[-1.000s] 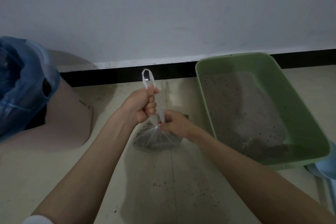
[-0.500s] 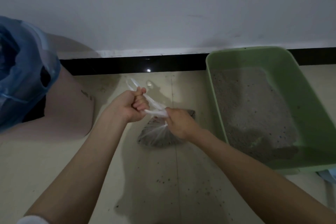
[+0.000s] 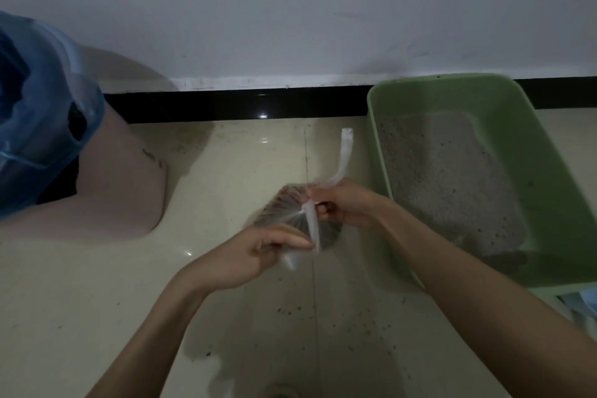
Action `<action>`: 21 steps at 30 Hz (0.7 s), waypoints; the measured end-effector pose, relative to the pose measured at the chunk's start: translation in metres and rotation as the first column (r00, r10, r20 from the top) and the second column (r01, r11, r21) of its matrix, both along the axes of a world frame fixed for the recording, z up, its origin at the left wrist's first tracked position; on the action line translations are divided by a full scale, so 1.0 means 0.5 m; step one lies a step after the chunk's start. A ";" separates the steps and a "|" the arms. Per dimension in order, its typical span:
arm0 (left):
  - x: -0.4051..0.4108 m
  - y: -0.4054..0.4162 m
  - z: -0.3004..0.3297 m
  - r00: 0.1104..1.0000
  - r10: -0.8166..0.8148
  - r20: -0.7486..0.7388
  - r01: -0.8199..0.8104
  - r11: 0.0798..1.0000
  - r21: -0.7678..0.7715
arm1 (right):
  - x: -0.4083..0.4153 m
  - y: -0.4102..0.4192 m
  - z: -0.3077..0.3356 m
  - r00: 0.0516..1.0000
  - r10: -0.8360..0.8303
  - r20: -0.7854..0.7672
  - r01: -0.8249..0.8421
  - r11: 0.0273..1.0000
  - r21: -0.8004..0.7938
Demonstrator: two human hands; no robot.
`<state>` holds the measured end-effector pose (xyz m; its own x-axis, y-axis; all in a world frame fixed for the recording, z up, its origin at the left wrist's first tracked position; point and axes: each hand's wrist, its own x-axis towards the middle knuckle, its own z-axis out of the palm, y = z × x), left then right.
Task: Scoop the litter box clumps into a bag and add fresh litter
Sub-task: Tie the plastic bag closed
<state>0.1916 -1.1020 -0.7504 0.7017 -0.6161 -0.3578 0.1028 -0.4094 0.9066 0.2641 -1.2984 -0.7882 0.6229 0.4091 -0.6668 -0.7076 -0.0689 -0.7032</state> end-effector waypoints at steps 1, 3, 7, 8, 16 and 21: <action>0.004 0.001 -0.006 0.999 0.000 -0.049 0.000 1.000 -0.015 | 0.000 -0.005 0.002 1.000 0.027 0.009 -0.027 1.000 -0.011; 0.016 -0.003 -0.025 0.985 0.163 -0.055 -0.165 0.985 -0.045 | 0.000 -0.012 0.006 0.998 0.052 0.026 -0.052 0.999 -0.017; 0.059 -0.033 -0.099 0.843 0.503 0.191 -0.517 0.856 0.026 | -0.003 -0.013 0.016 0.981 0.138 0.133 -0.121 0.984 -0.129; 0.067 -0.044 -0.114 0.842 0.504 0.191 -0.518 0.855 0.030 | -0.004 -0.014 0.020 0.970 0.177 0.169 -0.148 0.974 -0.169; 0.077 -0.093 -0.169 0.843 0.491 0.219 -0.501 0.865 -0.011 | -0.006 -0.026 0.023 0.911 0.283 0.300 -0.170 0.921 -0.351; 0.081 -0.097 -0.175 0.837 0.469 0.280 -0.493 0.870 0.017 | -0.009 -0.018 0.018 0.870 0.355 0.342 -0.139 0.843 -0.520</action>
